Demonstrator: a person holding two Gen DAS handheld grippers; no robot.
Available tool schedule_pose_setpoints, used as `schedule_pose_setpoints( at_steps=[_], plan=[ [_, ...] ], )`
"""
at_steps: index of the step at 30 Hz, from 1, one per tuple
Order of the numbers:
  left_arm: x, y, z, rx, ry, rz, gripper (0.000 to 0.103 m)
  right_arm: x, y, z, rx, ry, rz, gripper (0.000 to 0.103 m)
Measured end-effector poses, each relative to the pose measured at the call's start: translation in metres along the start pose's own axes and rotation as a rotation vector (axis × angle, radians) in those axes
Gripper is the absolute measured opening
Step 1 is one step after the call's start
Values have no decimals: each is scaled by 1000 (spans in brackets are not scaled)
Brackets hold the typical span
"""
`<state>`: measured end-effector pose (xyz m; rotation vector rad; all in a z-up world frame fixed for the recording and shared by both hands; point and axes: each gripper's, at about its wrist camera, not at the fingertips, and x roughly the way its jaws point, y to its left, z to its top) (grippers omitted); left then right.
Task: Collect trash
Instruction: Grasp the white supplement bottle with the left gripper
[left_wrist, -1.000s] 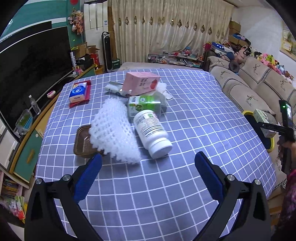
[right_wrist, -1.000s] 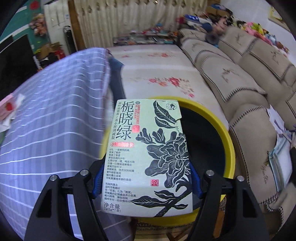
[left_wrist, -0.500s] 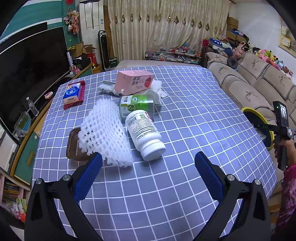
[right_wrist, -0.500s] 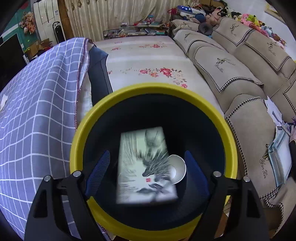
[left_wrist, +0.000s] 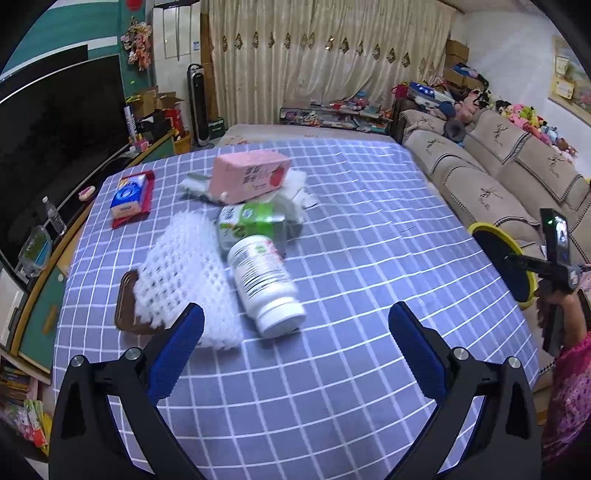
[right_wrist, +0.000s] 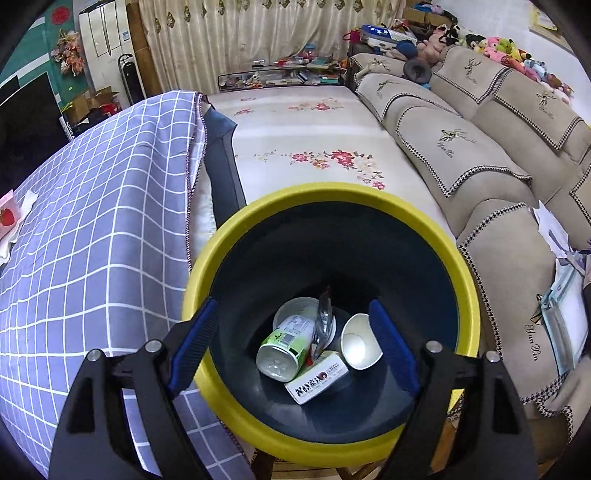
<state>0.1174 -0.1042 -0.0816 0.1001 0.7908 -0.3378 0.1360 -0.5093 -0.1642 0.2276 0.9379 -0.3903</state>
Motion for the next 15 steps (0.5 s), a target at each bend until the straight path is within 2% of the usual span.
schedule_pose_setpoints(
  at_steps=[7, 15],
  plan=[
    [1, -12, 18, 23, -33, -7, 97, 2, 1, -4, 4, 8, 15, 79],
    [35, -5, 29, -2, 37, 2, 83, -1, 0, -5, 2, -1, 33, 80]
  ],
)
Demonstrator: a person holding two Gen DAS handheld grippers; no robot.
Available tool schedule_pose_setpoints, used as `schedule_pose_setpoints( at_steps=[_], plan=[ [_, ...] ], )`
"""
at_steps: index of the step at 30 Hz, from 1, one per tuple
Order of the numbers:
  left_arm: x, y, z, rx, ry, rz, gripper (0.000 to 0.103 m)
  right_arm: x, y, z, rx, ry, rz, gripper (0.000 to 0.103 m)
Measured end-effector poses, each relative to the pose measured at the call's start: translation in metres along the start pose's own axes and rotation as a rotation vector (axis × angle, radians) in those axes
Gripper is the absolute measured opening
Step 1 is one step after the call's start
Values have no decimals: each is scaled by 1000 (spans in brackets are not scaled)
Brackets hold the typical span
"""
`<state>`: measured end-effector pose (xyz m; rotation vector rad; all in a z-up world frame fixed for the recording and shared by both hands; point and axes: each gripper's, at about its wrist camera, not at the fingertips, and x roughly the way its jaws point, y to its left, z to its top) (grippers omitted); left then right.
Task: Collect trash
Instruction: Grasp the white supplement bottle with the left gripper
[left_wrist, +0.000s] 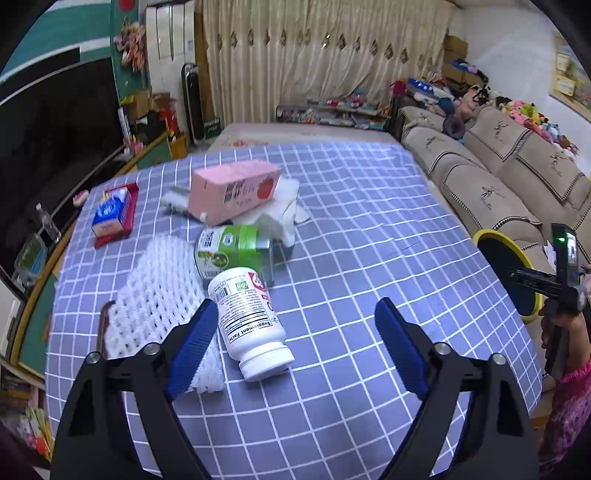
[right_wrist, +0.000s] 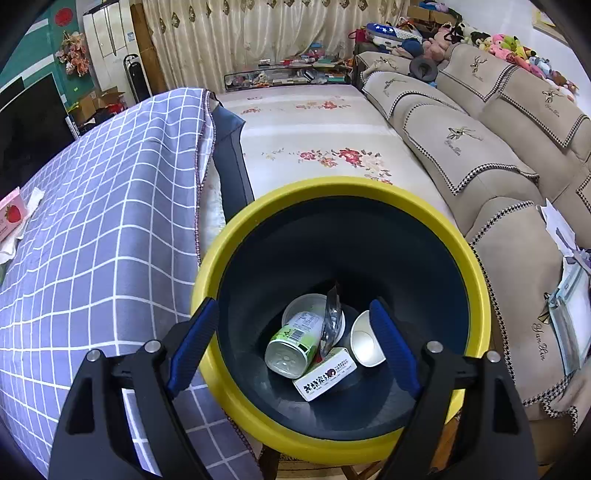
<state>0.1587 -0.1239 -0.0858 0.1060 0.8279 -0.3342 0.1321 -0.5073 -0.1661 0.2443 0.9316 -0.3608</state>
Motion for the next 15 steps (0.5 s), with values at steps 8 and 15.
schedule_pose_setpoints(
  at_steps=[8, 15],
  plan=[
    [36, 14, 0, -47, 95, 85, 77, 5, -1, 3, 0, 0, 11, 80],
    [51, 18, 0, -36, 116, 116, 68, 8, 3, 2, -3, 8, 16, 80]
  ],
)
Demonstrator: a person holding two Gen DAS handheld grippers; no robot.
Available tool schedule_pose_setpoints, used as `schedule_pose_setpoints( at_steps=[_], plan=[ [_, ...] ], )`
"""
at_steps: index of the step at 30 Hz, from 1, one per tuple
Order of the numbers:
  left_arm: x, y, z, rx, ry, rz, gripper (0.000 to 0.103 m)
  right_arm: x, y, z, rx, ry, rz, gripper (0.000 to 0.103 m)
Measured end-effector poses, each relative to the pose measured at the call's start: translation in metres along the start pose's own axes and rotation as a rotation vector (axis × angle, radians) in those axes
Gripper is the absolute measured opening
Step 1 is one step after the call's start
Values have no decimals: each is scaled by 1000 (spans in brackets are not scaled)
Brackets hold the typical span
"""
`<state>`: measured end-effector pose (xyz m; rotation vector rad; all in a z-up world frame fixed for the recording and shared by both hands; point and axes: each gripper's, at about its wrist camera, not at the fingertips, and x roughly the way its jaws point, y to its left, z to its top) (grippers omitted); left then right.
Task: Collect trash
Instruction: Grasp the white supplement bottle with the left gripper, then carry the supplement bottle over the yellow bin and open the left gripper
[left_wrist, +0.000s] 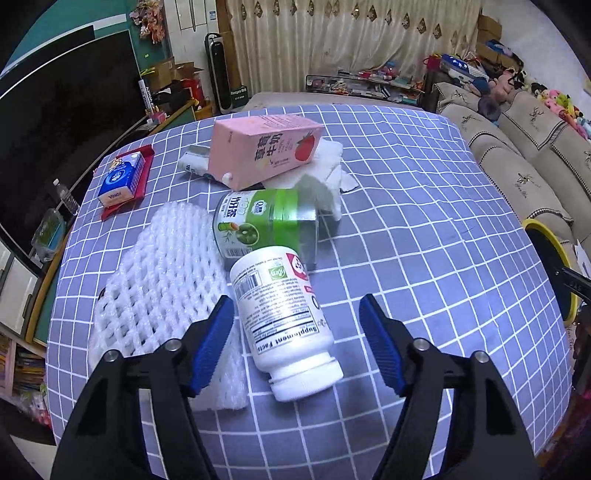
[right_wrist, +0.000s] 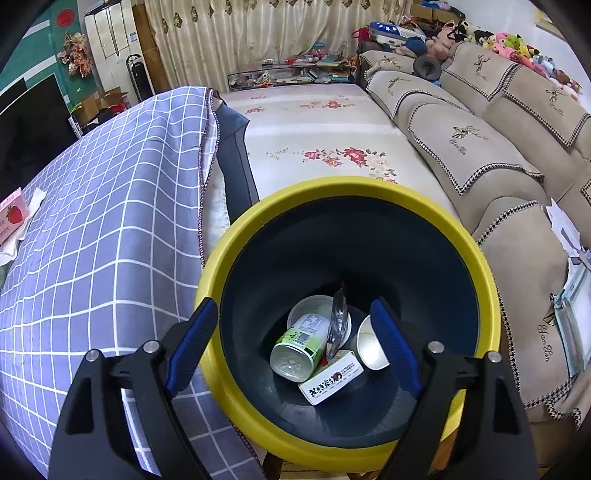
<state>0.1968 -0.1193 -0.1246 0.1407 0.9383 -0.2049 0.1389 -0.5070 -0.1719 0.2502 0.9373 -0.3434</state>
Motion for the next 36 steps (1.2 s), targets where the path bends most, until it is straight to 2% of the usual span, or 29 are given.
schedule_pose_setpoints(
  at_steps=[3, 7, 18, 24, 29, 36],
  plan=[
    [5, -3, 1, 18, 1, 14, 64, 1, 2, 0, -5, 4, 3, 80],
    [9, -7, 2, 41, 11, 1, 49, 3, 3, -1, -5, 7, 2, 80],
    [23, -21, -7, 121, 49, -1, 47, 6, 0, -4, -5, 18, 7, 80],
    [14, -33, -9, 155, 38, -46, 47, -5, -8, -5, 12, -5, 10, 80],
    [-3, -65, -5, 218, 5, -115, 47, -27, -18, -5, 21, -43, -1, 80],
    [-18, -144, 15, 368, -39, -239, 47, -64, -49, -8, 60, -113, -40, 80]
  ],
)
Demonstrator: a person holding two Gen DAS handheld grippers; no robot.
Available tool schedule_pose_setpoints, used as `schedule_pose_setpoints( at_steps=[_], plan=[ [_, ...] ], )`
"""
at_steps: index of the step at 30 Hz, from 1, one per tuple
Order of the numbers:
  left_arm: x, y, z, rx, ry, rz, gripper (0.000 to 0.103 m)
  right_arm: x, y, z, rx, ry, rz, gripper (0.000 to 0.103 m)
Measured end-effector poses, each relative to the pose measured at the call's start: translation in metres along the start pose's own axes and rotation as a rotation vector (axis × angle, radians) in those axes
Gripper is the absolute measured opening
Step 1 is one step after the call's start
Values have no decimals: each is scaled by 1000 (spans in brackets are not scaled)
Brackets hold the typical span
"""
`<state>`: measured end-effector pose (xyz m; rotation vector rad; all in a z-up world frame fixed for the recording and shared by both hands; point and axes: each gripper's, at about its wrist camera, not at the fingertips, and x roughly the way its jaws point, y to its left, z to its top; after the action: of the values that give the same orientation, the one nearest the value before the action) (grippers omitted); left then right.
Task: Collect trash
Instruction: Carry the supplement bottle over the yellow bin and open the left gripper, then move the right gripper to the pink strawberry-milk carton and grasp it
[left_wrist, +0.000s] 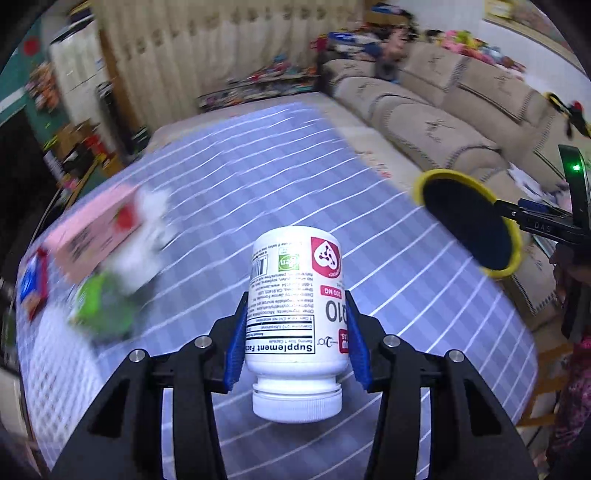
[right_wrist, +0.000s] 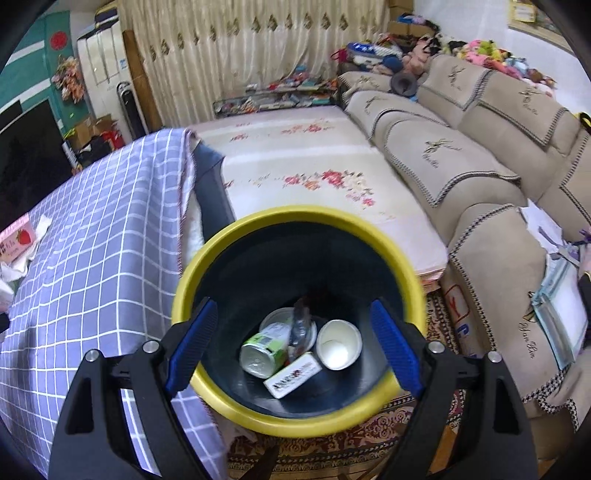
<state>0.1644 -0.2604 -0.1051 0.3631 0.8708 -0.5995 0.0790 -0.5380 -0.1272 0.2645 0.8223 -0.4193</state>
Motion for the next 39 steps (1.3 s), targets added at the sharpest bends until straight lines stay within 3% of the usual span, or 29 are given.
schedule_pose_setpoints(
  at_steps=[5, 13, 21, 30, 32, 33, 34, 39],
  plan=[
    [14, -61, 40, 113, -26, -88, 47, -19, -29, -7, 38, -24, -37, 80],
    [54, -162, 86, 264, -2, -216, 47, -28, -69, -14, 89, -25, -90, 80],
    [105, -226, 110, 335, 65, -233, 47, -27, -96, -21, 130, -17, -123, 80],
    [146, -249, 113, 353, 127, -229, 47, -19, -106, -26, 146, 6, -133, 80],
    [151, -251, 114, 348, 124, -215, 60, -19, -108, -27, 147, 8, -135, 80],
    [152, -252, 116, 341, 121, -213, 74, -19, -108, -27, 147, 9, -136, 80],
    [151, -251, 117, 334, 114, -214, 80, -19, -109, -27, 148, 10, -137, 80],
    [129, -235, 116, 307, 82, -224, 80, -23, -107, -28, 150, 7, -141, 80]
  ],
)
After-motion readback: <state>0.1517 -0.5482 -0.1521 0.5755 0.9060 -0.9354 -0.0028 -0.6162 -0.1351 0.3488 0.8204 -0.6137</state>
